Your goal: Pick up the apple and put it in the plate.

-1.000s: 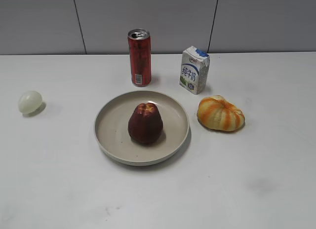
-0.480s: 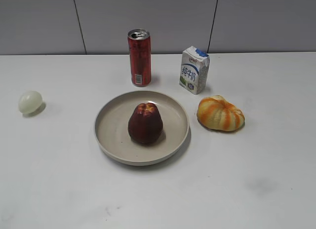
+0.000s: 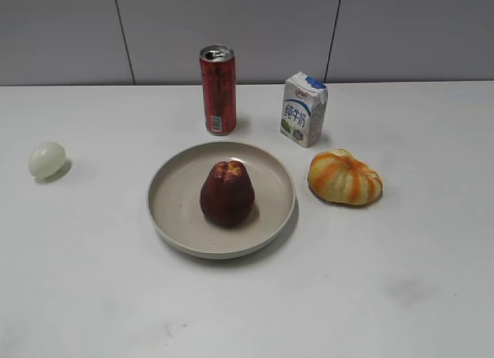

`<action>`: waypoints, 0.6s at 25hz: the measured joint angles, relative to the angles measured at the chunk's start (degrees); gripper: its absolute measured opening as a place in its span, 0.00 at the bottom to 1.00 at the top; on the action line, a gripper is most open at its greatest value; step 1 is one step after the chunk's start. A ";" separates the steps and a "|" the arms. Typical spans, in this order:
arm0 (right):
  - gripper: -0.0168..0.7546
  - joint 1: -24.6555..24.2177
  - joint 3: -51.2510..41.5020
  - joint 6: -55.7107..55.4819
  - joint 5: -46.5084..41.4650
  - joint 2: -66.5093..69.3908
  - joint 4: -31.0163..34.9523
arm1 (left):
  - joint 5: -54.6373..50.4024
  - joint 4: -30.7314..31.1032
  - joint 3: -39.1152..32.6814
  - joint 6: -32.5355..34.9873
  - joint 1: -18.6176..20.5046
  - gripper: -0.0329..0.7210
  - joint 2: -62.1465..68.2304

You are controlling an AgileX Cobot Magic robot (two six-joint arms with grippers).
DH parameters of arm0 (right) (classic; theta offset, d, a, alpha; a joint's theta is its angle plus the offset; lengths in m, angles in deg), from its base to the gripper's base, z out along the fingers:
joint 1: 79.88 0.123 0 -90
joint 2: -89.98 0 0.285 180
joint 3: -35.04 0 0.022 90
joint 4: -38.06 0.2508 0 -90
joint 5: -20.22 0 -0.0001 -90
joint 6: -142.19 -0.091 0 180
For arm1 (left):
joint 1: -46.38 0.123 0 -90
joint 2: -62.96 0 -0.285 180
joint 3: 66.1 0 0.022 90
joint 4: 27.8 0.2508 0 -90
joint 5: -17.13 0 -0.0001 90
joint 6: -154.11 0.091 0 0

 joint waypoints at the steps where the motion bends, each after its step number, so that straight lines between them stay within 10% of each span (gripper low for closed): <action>1: 0.71 -0.13 0.00 0.00 0.00 -0.37 0.06 | 0.00 0.00 0.00 0.00 0.00 0.36 0.00; 15: 0.71 -17.53 0.00 0.04 0.06 -13.63 0.23 | 0.00 -0.06 0.00 0.00 0.00 0.36 0.00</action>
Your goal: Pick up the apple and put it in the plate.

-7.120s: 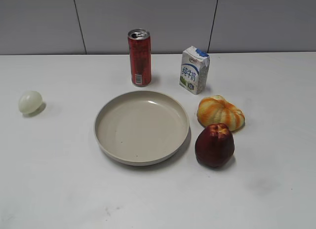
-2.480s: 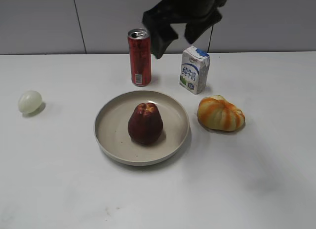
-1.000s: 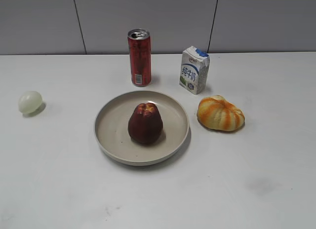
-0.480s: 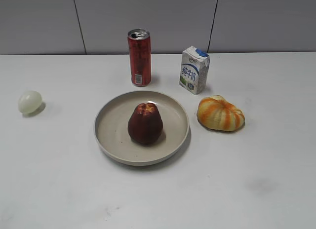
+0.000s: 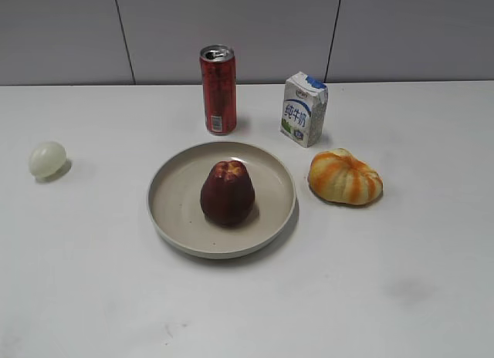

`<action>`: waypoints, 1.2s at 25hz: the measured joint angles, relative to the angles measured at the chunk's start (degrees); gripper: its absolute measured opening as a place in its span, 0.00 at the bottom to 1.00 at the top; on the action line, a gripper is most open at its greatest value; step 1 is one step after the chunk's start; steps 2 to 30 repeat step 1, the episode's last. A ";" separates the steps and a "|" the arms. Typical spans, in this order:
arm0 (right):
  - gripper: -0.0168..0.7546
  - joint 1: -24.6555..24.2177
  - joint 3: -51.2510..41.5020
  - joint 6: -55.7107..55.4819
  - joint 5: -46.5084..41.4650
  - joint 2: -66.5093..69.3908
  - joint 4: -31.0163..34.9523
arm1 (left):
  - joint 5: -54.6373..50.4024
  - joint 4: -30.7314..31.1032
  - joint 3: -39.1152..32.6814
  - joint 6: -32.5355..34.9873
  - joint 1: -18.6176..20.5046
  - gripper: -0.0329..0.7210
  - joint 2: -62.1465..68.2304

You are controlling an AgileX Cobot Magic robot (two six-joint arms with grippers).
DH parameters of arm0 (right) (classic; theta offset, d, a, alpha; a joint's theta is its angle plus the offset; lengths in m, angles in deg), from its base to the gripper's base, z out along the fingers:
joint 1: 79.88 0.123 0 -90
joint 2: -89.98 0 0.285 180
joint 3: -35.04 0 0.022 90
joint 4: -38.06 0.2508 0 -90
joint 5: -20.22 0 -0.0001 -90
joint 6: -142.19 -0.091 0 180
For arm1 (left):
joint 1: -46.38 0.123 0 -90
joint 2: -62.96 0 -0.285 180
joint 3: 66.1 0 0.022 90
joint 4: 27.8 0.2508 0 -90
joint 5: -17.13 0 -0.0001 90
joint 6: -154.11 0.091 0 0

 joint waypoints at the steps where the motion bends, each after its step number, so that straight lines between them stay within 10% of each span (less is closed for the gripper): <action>1: 0.71 0.00 0.00 0.02 0.00 0.00 0.04 | 0.00 0.05 0.00 0.00 0.00 0.36 0.00; 30: 0.71 0.00 0.00 0.02 0.00 0.00 0.04 | 0.00 0.05 0.00 0.00 0.00 0.36 0.00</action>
